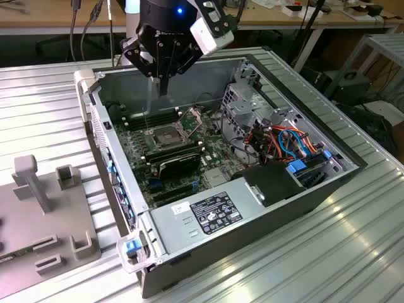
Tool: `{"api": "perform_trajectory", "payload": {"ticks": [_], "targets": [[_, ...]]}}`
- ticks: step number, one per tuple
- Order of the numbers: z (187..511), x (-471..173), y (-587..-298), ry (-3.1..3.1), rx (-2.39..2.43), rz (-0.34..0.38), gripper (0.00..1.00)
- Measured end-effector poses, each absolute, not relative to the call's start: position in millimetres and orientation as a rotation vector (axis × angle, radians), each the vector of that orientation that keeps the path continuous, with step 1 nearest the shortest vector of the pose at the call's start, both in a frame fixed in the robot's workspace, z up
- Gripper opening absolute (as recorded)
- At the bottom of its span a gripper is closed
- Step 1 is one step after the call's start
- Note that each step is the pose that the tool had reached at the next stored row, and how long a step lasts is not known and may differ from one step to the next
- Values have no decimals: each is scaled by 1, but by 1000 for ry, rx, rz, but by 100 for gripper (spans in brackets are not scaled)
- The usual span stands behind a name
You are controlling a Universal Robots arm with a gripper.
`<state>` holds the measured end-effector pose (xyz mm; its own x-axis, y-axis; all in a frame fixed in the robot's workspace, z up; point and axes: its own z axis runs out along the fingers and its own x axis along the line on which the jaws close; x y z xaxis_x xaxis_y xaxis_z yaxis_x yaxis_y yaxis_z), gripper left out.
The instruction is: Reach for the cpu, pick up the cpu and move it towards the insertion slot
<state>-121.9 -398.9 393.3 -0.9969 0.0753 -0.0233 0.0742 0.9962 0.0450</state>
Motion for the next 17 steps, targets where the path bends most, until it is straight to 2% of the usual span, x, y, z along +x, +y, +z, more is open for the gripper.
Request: {"api": "perform_trajectory", "payload": {"ticks": [17], "targets": [[393,-128,-399,3114,117,69,11]]}}
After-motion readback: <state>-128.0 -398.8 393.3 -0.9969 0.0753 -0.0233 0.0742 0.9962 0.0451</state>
